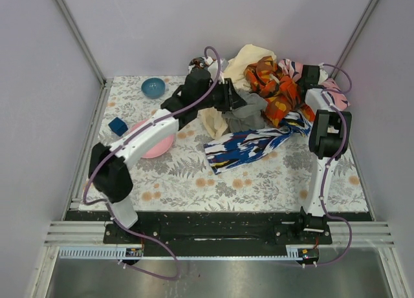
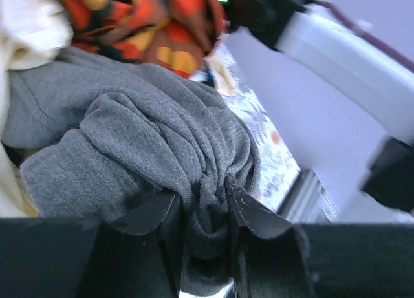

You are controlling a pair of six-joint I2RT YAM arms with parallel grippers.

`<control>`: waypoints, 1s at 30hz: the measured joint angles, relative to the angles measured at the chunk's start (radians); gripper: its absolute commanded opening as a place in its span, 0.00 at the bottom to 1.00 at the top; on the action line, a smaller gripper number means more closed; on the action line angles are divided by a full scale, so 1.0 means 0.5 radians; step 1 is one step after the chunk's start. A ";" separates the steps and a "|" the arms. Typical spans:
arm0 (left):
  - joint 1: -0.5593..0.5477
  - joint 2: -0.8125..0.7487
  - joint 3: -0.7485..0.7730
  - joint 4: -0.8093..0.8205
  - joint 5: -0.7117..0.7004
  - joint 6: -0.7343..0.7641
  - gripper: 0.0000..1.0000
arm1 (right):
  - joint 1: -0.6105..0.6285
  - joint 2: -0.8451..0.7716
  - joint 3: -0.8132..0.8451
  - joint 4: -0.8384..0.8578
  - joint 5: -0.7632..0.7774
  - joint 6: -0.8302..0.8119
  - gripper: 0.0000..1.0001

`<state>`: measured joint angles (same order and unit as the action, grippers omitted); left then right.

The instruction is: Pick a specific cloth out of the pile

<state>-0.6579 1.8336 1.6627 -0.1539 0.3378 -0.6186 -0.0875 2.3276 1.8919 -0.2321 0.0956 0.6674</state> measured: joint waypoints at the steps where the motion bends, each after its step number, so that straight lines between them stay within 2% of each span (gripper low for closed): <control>1: -0.019 -0.110 -0.053 -0.011 0.014 0.029 0.00 | 0.000 0.000 -0.001 0.000 0.000 0.002 0.00; 6: -0.140 -0.661 -0.243 -0.023 0.035 0.177 0.00 | 0.001 0.000 -0.004 0.004 0.001 0.007 0.00; 12: -0.165 -1.111 -0.321 -0.011 0.021 0.306 0.00 | 0.001 0.000 -0.004 0.006 0.001 0.001 0.00; 16: -0.167 -1.277 -0.371 -0.037 -0.066 0.373 0.00 | 0.002 0.000 -0.005 0.011 -0.005 -0.043 0.19; 20: -0.172 -1.397 -0.477 -0.137 -0.218 0.419 0.01 | 0.005 -0.021 -0.027 0.035 -0.021 -0.137 0.44; 21: -0.172 -1.426 -0.508 -0.174 -0.249 0.425 0.01 | 0.006 -0.037 -0.043 0.038 -0.022 -0.173 0.56; 22: -0.172 -1.459 -0.549 -0.212 -0.288 0.433 0.02 | 0.008 -0.062 -0.063 0.037 -0.021 -0.205 0.79; 23: -0.172 -1.510 -0.615 -0.269 -0.339 0.439 0.01 | 0.011 -0.092 -0.086 0.035 -0.019 -0.238 0.93; 24: -0.171 -1.537 -0.646 -0.303 -0.365 0.439 0.01 | 0.014 -0.125 -0.110 0.034 -0.013 -0.268 0.99; 30: -0.171 -1.846 -1.003 -0.520 -0.529 0.407 0.01 | 0.037 -0.468 -0.318 -0.044 0.119 -0.490 0.99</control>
<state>-0.7433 0.9104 1.1610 -0.4141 0.0734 -0.4152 -0.0689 2.0937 1.7329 -0.2543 0.1551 0.4225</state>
